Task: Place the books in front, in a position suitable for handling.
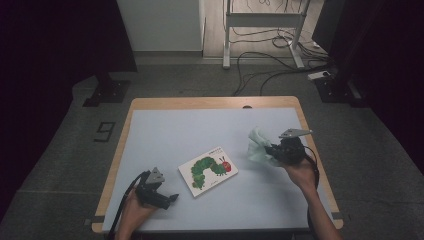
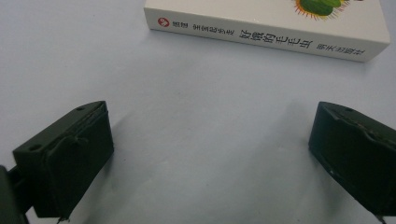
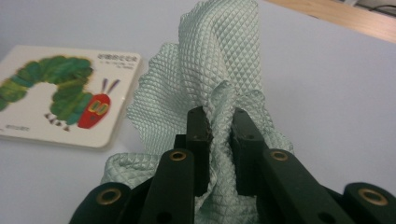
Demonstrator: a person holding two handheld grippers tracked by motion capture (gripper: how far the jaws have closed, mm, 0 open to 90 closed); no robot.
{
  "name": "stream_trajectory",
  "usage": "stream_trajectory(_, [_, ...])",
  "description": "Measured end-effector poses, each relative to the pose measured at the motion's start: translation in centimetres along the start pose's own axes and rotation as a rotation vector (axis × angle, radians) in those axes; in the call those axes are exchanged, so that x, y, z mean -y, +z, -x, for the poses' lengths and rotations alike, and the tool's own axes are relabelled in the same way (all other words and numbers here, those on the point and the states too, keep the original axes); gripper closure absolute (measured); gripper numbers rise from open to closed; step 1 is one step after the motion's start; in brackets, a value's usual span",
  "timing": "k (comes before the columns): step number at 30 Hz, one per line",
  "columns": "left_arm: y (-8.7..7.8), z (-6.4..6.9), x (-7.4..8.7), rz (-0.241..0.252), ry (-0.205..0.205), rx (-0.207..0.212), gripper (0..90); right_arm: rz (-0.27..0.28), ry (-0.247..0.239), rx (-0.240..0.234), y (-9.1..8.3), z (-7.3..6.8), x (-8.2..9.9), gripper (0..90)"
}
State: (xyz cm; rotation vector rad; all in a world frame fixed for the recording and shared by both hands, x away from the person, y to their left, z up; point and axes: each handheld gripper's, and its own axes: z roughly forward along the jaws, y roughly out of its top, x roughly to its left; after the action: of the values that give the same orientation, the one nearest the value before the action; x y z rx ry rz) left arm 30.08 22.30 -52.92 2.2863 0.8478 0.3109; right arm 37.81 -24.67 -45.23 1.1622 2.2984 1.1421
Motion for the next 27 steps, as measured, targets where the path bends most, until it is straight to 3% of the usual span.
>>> stream_trajectory(15, [0.0,0.0,0.0,0.001,0.000,0.000,0.0,0.042,-0.075,-0.093,1.8,-3.8,-3.0,79.1])
stream_trajectory(27, [0.0,0.0,0.0,0.001,-0.001,0.000,0.0,0.042,-0.141,-0.161,4.2,-7.2,-4.7,79.1])
